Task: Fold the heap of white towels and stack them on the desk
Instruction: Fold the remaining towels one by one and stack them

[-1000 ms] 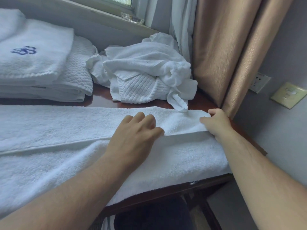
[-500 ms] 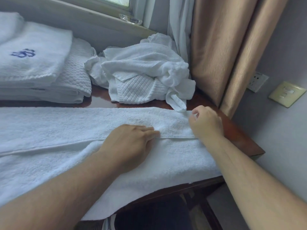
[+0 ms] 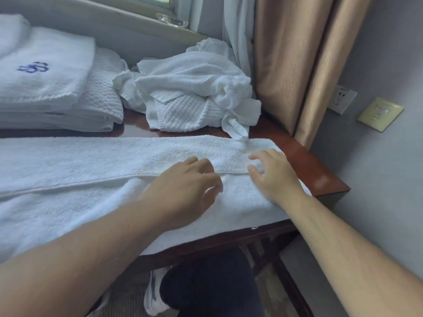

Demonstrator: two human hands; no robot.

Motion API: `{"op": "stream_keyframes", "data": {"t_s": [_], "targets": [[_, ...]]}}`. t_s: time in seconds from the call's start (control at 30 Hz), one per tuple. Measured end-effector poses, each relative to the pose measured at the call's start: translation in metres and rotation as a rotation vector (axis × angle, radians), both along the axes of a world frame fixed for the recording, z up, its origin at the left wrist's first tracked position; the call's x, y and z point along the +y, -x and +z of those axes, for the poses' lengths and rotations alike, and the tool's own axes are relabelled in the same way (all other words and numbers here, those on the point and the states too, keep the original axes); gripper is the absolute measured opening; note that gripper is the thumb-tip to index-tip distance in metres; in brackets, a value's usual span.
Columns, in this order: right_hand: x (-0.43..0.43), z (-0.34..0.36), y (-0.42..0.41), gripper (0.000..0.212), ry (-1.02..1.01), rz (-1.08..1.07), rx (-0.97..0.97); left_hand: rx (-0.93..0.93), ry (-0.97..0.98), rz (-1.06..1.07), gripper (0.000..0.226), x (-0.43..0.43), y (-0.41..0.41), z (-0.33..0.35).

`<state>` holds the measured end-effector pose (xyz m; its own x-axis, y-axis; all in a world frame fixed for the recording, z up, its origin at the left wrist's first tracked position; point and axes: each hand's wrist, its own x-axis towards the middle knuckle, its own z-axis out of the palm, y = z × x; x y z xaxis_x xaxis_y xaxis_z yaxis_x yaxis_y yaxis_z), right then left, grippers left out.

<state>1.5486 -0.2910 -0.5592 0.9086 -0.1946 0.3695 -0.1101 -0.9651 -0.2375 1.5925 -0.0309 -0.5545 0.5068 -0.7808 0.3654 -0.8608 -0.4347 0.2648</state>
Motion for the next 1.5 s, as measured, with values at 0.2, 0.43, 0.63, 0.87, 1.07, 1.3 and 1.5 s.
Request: {"op": "stream_keyframes", "data": {"t_s": [0.2,0.43,0.63,0.87,1.07,1.3,1.5], "targets": [[0.009,-0.04,0.08,0.048,-0.083,-0.34,-0.4,-0.126,-0.263,-0.018,0.073,0.011,0.026,-0.018],[-0.003,-0.066,0.1,0.057,-1.289,-0.51,-0.155,-0.181,-0.148,0.041,0.032,0.006,0.035,-0.02],[0.0,-0.057,0.099,0.025,-1.383,-0.429,-0.336,-0.08,-0.094,0.146,0.031,-0.004,0.036,-0.018],[0.018,-0.021,0.099,0.025,-1.444,-0.223,-0.653,0.157,-0.022,0.254,0.015,-0.013,0.025,0.001],[0.015,0.006,0.079,0.009,-0.945,-0.229,-0.625,0.31,-0.078,0.175,0.025,-0.017,0.016,0.012],[-0.01,0.009,0.05,0.05,-0.417,-0.178,-0.352,0.097,-0.35,0.167,0.046,-0.019,0.005,0.029],[-0.024,0.023,0.031,0.015,0.16,-0.334,-0.532,0.096,-0.194,0.187,0.029,-0.02,-0.015,0.044]]}}
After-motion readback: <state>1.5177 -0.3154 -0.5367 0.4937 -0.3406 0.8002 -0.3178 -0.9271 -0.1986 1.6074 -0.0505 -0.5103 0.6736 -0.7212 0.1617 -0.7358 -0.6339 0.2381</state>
